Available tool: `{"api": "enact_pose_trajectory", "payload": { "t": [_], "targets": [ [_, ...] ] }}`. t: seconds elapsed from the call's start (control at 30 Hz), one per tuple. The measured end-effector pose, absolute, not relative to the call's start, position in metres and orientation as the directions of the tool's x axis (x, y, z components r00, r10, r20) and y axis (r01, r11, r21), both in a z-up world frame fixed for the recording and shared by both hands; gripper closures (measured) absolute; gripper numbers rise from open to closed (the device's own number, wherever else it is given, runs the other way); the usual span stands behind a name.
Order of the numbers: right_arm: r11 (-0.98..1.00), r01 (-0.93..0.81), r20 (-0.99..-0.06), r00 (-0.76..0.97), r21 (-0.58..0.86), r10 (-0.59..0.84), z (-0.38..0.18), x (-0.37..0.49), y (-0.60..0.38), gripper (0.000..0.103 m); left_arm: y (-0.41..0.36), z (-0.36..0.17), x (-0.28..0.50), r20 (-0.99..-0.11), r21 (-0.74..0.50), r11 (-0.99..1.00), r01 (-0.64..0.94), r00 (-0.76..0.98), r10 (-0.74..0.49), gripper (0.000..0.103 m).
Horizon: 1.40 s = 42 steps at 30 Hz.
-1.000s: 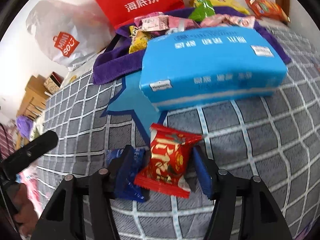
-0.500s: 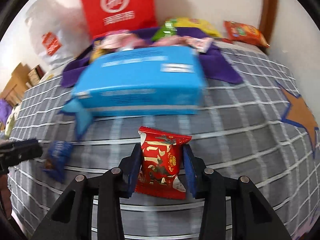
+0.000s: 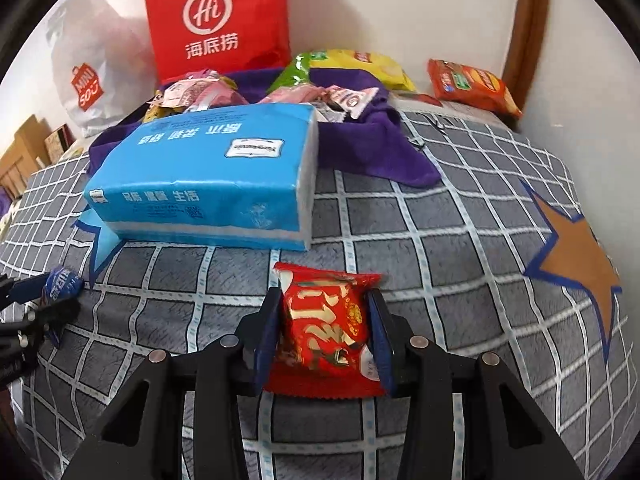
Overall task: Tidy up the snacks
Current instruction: 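Grasp the red chocolate packet with the right tool while the left tool grasps the blue packet, then lift and carry both held packets over the purple towel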
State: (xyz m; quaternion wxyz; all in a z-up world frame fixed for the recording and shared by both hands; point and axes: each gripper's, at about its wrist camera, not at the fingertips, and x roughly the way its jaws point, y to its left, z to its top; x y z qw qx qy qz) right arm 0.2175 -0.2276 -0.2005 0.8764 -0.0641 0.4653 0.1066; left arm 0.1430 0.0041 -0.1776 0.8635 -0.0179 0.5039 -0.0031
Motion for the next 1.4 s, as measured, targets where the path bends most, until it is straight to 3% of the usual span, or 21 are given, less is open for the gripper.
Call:
{"api": "enact_pose_trajectory", "payload": {
  "t": [0.23,0.57,1.13,1.4],
  "targets": [
    [0.969,-0.246,-0.819,0.548,0.038,0.171,-0.202,0.225,-0.233,0.062,0.011,-0.179,0.162,-0.873,-0.081,0.996,-0.028,0.485,-0.057,0.066],
    [0.965,-0.262,-0.820,0.546,0.028,0.172,-0.204,0.224,-0.230,0.059,-0.001,-0.189,0.157,-0.807,0.008,0.999,-0.048,0.590,0.035,0.063],
    [0.961,-0.257,-0.809,0.540,0.103,0.231,-0.204,0.225,-0.239,0.058,0.002,-0.188,0.157,-0.805,-0.012,0.999,-0.051,0.593,0.021,0.061],
    [0.965,-0.260,-0.816,0.549,0.038,0.180,-0.205,0.224,-0.232,0.058,0.002,-0.188,0.158,-0.804,-0.009,0.999,-0.053,0.594,0.024,0.062]
  ]
}}
